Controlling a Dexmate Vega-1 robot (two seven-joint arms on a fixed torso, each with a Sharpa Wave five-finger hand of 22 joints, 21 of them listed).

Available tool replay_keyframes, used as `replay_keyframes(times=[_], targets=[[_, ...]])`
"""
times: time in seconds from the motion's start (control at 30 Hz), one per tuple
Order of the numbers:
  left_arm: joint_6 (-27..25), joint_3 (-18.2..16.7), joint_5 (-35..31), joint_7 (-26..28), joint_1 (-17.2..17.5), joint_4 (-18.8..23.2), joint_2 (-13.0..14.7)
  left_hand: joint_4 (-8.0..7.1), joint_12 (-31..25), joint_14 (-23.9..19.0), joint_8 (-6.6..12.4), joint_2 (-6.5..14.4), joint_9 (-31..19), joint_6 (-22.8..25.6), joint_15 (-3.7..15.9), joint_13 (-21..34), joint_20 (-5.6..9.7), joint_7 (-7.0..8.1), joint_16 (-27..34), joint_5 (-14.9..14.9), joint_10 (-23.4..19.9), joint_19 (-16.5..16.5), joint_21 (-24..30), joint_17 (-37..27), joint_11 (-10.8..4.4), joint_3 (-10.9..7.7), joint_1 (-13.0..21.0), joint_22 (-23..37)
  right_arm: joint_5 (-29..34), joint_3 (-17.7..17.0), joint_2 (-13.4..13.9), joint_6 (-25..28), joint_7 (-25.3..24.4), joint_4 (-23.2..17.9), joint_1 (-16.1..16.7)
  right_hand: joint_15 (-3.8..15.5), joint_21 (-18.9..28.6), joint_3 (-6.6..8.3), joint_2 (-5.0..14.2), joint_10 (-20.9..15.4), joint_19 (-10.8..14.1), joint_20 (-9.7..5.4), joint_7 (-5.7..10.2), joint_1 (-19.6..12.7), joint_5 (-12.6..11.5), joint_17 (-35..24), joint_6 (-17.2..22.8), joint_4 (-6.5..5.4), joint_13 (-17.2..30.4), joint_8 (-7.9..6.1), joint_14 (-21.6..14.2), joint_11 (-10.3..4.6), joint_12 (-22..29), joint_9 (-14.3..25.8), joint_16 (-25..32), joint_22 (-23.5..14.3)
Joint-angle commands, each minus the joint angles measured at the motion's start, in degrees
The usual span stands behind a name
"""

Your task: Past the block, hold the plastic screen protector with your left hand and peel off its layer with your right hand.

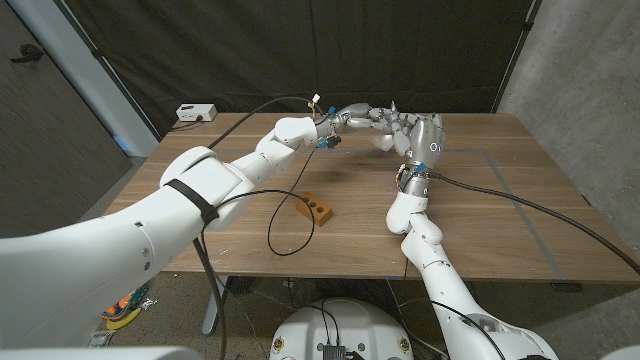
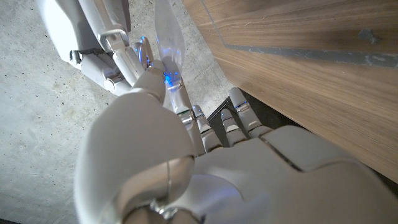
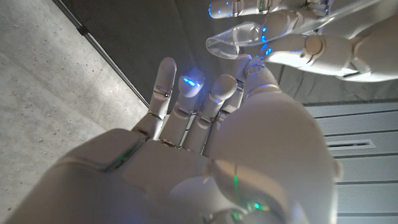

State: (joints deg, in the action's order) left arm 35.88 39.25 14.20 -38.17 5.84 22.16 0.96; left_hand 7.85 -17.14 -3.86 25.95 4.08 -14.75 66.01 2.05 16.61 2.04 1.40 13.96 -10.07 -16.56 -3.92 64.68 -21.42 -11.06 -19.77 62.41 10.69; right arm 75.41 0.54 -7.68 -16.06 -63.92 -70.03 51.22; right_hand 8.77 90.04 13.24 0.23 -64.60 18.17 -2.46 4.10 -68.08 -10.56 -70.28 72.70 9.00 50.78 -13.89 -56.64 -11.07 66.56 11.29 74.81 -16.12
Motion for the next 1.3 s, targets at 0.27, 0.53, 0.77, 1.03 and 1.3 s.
replay_keyframes(times=[0.27, 0.53, 0.77, 1.03, 1.3], targets=[[-1.29, 0.02, 0.21, -0.10, -0.48, -0.49, -0.22, 0.08, -0.42, -0.17, 0.19, 0.12, -0.06, 0.58, 2.98, 0.23, -0.01, 0.07, -0.40, 0.23, -0.03, -0.56, 0.25, -0.12, -0.09, -0.21, 0.30, -0.01, 11.02, -0.15, 0.16, 8.24, -0.08, 2.53, -0.41, 3.70, 0.25, 0.67, -1.25, -0.75, 0.24, -6.71, 0.50, 0.07, 0.16, -0.21, 2.10, 0.21, 0.74, 0.34, -0.55, -0.01, 0.36, 0.16, 0.34, -0.40], [-2.66, -0.05, 0.72, -0.73, -0.80, -0.76, -0.42, 0.09, -0.44, -0.21, 0.19, 0.13, -0.13, 0.45, 2.86, 0.23, -0.11, 0.25, -0.39, 0.23, -0.02, -0.56, 0.30, -0.16, 0.16, -0.24, 0.33, -0.01, 11.11, 4.95, 5.29, 12.92, -0.08, 4.73, -1.90, 3.70, 0.11, 1.14, -1.60, -0.95, -0.07, -7.04, 0.37, 0.00, 0.03, -0.19, 2.11, 0.19, 0.50, 0.83, -0.60, 0.03, 0.00, 0.07, 0.27, -0.51], [-3.92, 0.01, 0.99, -0.61, -1.06, -0.97, -0.55, 0.10, -0.46, -0.22, 0.14, 0.11, -0.05, 0.43, 2.84, 0.22, -0.16, 0.20, -0.40, 0.23, 0.02, -0.58, 0.35, -0.19, 0.25, -0.27, 0.35, -0.01, 10.46, 8.89, 9.39, 15.77, -0.08, 5.57, -3.25, 3.71, 0.10, 1.58, -1.82, -1.09, -0.24, -7.39, 0.25, -0.09, -0.04, -0.20, 2.00, 0.16, 0.37, 1.06, -0.65, 0.02, -0.30, 0.24, 0.22, -0.59], [-5.40, 0.29, 1.11, 0.15, -1.38, -1.13, -0.66, 0.06, -0.50, -0.36, 0.19, 0.10, -0.15, 0.43, 2.76, 0.22, -0.18, 0.19, -0.35, 0.24, 0.01, -0.62, 0.40, -0.23, 0.20, -0.27, 0.30, -0.02, 10.01, 11.71, 11.85, 14.18, -0.08, 4.88, -3.55, 3.71, 0.12, 1.87, -1.93, -1.17, -0.36, -7.47, 0.28, -0.03, -0.07, -0.19, 2.03, 0.09, 0.11, 1.23, -0.64, -0.01, -0.63, 0.21, 0.15, -0.67], [-6.53, 0.76, 0.98, 1.29, -1.68, -1.24, -0.65, 0.05, -0.47, -0.39, 0.18, 0.13, -0.21, 0.29, 2.74, 0.21, -0.29, 0.17, -0.35, 0.24, 0.14, -0.64, 0.45, -0.27, 0.35, -0.30, 0.30, -0.02, 9.22, 8.98, 9.78, 6.41, -0.08, 0.45, -0.85, 3.72, 0.14, 2.19, -2.08, -1.10, -0.51, -7.49, 0.41, 0.13, -0.07, -0.18, 2.06, 0.02, 0.32, 1.25, -0.57, -0.02, -0.74, 0.43, 0.05, -0.78]])
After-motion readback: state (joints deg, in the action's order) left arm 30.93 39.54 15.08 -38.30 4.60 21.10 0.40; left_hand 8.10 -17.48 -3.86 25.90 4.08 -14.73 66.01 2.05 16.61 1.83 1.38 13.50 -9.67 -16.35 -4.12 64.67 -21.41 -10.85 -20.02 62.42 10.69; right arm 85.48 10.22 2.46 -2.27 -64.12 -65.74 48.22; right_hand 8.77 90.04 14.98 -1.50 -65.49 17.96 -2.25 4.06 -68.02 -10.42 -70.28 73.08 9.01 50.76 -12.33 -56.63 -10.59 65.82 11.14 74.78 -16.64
